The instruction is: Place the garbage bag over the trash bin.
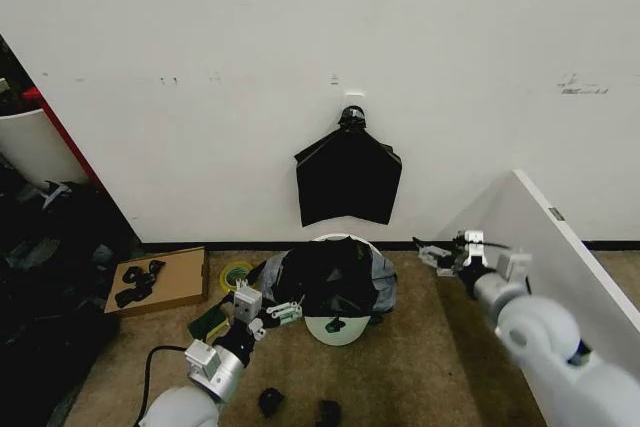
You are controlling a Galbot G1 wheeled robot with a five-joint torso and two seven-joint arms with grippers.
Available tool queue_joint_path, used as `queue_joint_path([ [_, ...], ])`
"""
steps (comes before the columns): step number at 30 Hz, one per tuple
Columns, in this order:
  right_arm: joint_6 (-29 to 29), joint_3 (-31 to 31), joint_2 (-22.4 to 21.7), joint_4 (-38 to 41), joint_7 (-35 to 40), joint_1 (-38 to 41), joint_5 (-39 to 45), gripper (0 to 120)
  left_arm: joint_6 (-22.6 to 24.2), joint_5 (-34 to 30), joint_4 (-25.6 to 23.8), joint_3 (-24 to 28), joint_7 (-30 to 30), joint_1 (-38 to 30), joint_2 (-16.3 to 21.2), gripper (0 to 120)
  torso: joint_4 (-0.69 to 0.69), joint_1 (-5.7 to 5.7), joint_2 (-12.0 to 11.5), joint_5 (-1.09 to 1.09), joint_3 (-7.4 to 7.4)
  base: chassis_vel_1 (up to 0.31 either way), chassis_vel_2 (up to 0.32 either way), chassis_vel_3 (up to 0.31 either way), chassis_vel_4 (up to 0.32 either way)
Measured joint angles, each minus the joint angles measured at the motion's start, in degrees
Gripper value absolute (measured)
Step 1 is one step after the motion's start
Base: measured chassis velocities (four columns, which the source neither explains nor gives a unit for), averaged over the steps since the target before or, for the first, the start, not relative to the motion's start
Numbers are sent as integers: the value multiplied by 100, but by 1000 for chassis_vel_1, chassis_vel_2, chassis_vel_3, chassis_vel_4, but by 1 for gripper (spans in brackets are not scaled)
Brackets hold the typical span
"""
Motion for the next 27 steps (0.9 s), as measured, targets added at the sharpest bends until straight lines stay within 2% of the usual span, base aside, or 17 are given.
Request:
queue_joint_path([
  [3, -334, -918, -124, -983, -800, 1258, 16, 100, -106, 17, -112, -50, 19, 475, -39, 100, 4, 0, 0, -2, 0, 0, 0, 0, 0],
  [5, -351, -1548, -23, -1579, -1167, 2019, -183, 100, -170, 55, -158, -88, 30, 690, -94, 100, 5, 0, 0, -7, 0, 0, 0, 0, 0],
  [6, -351, -1548, -23, -1579, -1167, 2019, -183, 100, -170, 55, -158, -88, 30, 690, -94, 100, 5, 0, 0, -7, 0, 0, 0, 0, 0],
  [9, -339, -2359, 393, -2364, -1557, 2816, -479, 100, -262, 86, -223, -210, 35, 908, -149, 100, 4, 0, 0, -1, 1, 0, 0, 0, 0],
  [11, -337, -2462, 447, -2456, -1609, 2907, -495, 100, -262, 86, -242, -254, 35, 939, -149, 100, 4, 0, -1, 0, 1, 0, 0, 0, 0],
  [13, -372, -2887, 560, -2728, -1912, 3225, -512, 100, -240, 86, -348, -475, 32, 1068, -123, 100, 5, 0, 0, -4, 0, 0, 0, 0, 0],
  [16, -438, -3189, 593, -2894, -2219, 3408, -509, 100, -206, 77, -423, -620, 24, 1132, -104, 100, -3, 0, 0, -3, 0, 0, 0, 0, 0],
  [19, -441, -3299, 676, -3024, -2286, 3517, -520, 100, -190, 77, -429, -627, 17, 1132, -118, 100, -3, 0, 0, -5, 0, 0, 0, 0, 0],
  [22, -442, -3467, 794, -3236, -2388, 3735, -571, 100, -168, 77, -438, -609, 10, 1109, -126, 100, 4, 0, 0, -4, 0, 0, 0, 0, 0],
  [27, -454, -3766, 865, -3444, -2583, 3985, -686, 100, -149, 76, -438, -594, -2, 1057, -98, 100, 0, 0, 0, -4, 0, 0, 0, 0, 0],
])
